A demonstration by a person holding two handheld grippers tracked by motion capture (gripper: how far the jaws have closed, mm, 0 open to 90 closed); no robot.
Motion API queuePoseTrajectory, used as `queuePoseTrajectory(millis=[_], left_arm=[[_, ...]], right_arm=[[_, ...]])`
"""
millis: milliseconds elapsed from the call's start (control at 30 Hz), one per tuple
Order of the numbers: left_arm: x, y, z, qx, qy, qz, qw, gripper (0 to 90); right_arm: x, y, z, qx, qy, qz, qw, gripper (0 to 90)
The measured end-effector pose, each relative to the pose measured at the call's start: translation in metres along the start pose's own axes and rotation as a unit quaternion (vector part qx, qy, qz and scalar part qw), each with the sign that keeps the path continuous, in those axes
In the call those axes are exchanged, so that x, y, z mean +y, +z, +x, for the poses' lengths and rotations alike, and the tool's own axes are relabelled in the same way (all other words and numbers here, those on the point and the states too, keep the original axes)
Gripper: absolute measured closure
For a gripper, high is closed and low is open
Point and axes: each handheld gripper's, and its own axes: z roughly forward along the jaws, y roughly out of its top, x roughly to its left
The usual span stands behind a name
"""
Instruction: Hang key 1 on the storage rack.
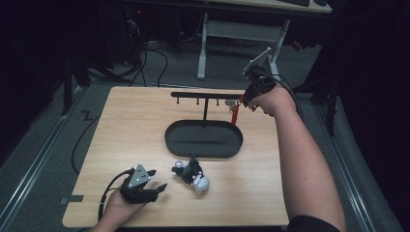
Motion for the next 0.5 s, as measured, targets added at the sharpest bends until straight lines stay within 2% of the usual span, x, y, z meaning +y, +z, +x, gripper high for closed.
queuePoseTrajectory(millis=[267,300,333,500], left_arm=[[0.0,0.001,-0.001,-0.001,0.002,0.002,1.0,35.1],[0.0,0.001,-0.001,-0.001,0.002,0.002,1.0,35.2],[0.0,0.002,-0.001,-0.002,0.001,0.002,1.0,35.1],[0.0,0.002,-0.002,-0.003,0.002,0.004,1.0,35.1]], right_arm=[[-0.019,0.024,-0.01,0.011,0.012,0.016,0.9997,67.2],[-0.019,0.024,-0.01,0.011,0.012,0.016,0.9997,67.2],[-0.023,0.033,-0.011,0.017,0.014,0.016,0.9996,67.2],[-0.032,0.052,-0.016,0.035,0.025,0.008,0.999,66.9]])
